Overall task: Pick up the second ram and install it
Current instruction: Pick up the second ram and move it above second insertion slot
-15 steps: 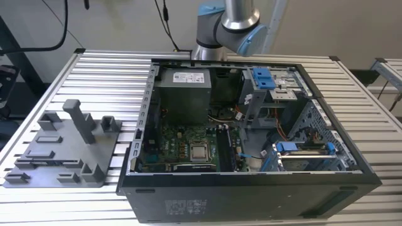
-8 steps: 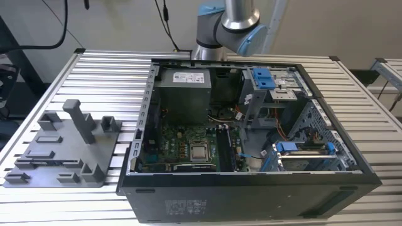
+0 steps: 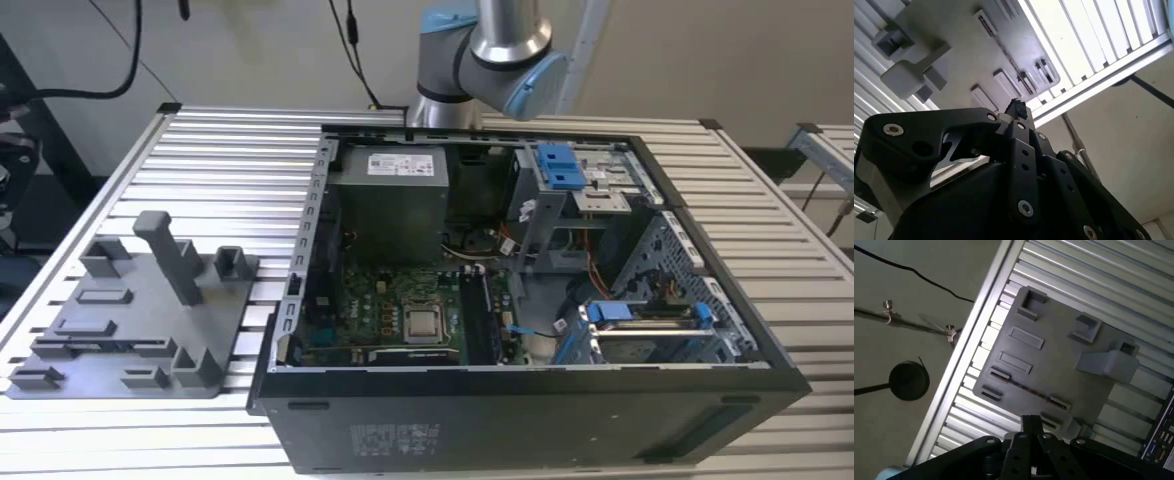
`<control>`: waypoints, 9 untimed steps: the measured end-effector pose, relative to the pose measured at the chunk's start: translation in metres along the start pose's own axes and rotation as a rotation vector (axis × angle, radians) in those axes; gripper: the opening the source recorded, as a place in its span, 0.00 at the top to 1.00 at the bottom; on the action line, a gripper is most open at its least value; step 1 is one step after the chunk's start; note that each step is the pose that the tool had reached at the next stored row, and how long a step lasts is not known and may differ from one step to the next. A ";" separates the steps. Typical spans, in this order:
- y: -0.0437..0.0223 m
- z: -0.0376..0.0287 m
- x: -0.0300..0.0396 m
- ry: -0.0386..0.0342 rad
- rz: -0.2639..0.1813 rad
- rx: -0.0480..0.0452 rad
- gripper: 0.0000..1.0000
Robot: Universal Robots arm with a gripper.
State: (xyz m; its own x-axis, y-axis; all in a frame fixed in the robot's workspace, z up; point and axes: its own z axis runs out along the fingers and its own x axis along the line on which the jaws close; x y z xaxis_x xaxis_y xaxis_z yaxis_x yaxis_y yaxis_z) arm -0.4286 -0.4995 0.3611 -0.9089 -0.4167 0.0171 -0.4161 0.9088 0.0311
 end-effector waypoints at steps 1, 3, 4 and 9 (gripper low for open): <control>0.0000 0.0000 0.0000 0.0006 -0.016 0.0005 0.89; 0.0000 0.0001 0.0000 0.0019 -0.046 0.0022 0.89; 0.0000 0.0000 0.0000 0.0027 -0.063 0.0029 0.89; 0.0000 0.0000 0.0000 0.0069 -0.135 0.0083 0.89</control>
State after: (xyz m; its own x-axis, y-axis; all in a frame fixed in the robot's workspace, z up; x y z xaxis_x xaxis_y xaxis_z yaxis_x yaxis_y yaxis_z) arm -0.4286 -0.4995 0.3611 -0.8442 -0.5356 0.0202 -0.5351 0.8444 0.0254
